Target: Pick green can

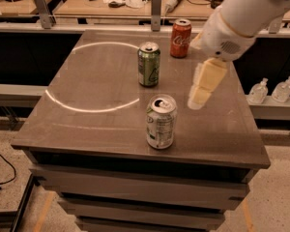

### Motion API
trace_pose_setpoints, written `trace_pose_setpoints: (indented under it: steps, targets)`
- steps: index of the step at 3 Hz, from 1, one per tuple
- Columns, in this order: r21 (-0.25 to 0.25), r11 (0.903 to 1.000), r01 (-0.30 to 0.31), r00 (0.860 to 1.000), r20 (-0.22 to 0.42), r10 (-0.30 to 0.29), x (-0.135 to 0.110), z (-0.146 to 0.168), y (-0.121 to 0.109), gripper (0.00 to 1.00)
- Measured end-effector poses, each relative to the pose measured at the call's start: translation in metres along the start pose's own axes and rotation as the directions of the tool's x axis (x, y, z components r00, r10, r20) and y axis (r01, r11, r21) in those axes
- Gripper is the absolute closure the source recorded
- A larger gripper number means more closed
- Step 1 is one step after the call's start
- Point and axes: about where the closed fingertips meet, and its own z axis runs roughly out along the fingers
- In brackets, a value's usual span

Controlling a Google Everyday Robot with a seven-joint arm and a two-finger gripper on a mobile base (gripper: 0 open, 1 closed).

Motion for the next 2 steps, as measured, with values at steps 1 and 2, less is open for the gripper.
trace_pose_setpoints:
  steps: [1, 2]
  targets:
    - [-0.005, 0.9982, 0.060, 0.998, 0.012, -0.059, -0.0393, 0.0401, -0.0237, 0.00]
    - [-0.005, 0.9982, 0.060, 0.998, 0.012, -0.059, -0.0393, 0.0401, -0.0237, 0.00]
